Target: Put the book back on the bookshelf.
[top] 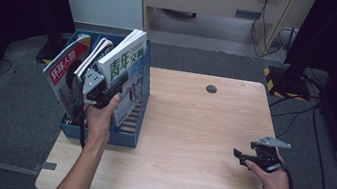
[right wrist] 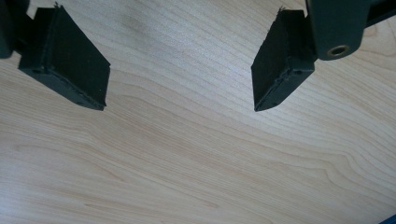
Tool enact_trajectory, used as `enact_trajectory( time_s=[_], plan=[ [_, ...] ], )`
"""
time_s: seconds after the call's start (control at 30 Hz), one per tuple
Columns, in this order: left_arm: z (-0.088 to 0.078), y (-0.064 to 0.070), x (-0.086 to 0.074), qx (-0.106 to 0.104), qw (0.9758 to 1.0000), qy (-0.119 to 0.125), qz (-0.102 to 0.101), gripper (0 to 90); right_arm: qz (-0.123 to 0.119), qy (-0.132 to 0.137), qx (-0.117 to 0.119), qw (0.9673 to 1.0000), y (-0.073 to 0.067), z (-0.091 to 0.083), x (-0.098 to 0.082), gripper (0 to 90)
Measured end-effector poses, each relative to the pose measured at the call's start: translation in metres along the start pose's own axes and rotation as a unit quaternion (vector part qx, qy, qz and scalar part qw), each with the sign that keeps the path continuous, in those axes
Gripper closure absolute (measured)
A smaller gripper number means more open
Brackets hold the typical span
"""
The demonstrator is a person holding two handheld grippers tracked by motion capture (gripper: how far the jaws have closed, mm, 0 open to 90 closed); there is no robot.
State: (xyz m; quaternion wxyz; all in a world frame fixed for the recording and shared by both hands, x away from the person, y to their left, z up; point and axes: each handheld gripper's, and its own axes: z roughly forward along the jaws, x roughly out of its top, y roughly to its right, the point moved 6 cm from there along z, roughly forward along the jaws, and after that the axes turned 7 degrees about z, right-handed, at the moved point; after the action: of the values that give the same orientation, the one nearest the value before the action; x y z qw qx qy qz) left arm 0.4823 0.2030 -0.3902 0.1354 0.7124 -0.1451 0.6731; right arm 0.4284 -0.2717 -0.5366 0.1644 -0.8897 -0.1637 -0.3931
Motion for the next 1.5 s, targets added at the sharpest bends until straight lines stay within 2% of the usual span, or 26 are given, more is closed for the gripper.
enact_trajectory(
  time_s=[0.17,1.33,1.5],
  plan=[
    [0.001,-0.002,-0.004,0.003,1.0,-0.002,-0.008,73.6,0.001,-0.001,-0.002,1.0,0.001,0.001,-0.001,19.6],
    [0.002,-0.004,-0.019,0.009,0.9998,-0.007,-0.016,73.6,0.0,-0.006,-0.007,1.0,0.003,0.002,-0.003,19.3],
    [0.002,-0.004,-0.019,0.01,0.9998,-0.006,-0.016,73.6,0.007,-0.013,-0.007,0.9999,0.003,0.004,-0.005,16.1]
  ],
)
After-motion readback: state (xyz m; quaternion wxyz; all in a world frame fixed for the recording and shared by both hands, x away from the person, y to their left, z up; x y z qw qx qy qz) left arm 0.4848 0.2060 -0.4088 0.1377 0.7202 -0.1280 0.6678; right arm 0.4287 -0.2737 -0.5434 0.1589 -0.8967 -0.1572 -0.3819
